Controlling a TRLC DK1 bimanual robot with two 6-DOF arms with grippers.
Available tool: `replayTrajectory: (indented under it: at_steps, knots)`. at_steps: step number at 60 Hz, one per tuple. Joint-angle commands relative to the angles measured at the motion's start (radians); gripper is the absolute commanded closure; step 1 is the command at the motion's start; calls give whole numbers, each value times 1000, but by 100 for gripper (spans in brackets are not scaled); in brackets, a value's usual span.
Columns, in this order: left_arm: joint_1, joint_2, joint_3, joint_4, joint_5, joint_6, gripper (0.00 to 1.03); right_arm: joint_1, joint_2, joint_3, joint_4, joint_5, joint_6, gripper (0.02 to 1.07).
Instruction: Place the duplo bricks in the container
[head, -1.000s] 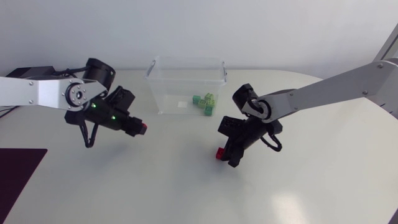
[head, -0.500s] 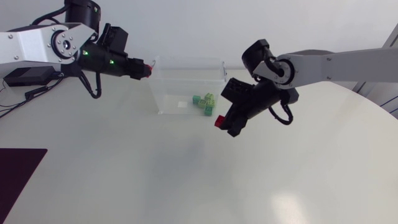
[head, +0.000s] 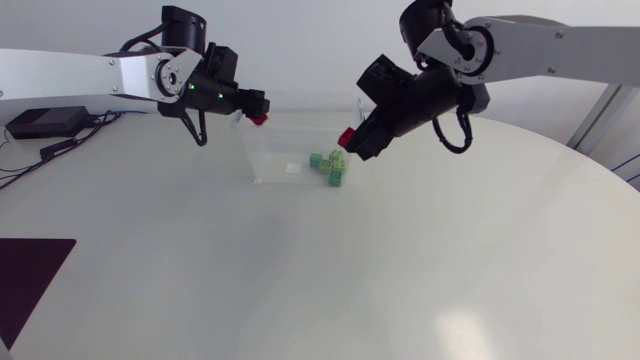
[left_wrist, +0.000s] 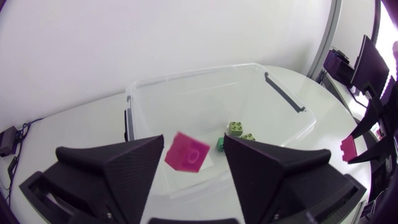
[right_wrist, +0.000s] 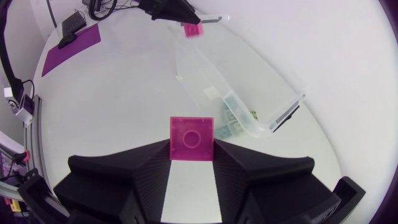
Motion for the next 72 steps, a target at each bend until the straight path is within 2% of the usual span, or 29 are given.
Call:
replayTrajectory:
  at_steps: [1,14,23,47,50,52,55,59,63,72]
  knots:
    - [3,14,28,38,-19,-15,3,-11,40,49,4,7,37,80]
    - [45,-122,-72,116,-33,-56,4,-28,96,123,84,9,103,80]
    - [63,-300,-216,154,-48,-50,4,-37,161,192,116,23,134,80]
    - [104,-713,-509,121,-53,-24,4,-28,264,265,244,66,168,79]
    - [112,-748,-534,113,-54,-24,4,-25,273,265,267,75,168,73]
    - [124,-787,-564,105,-54,-25,4,-23,285,267,287,79,166,64]
    - [135,-846,-620,98,-59,-22,4,-18,305,265,319,95,165,40]
    - [157,-908,-676,98,-74,-2,4,-15,327,275,333,102,165,17]
    - [177,-963,-721,99,-99,22,4,-11,330,272,345,125,165,6]
    - [246,-1066,-787,88,-100,33,4,-6,247,186,403,150,165,6]
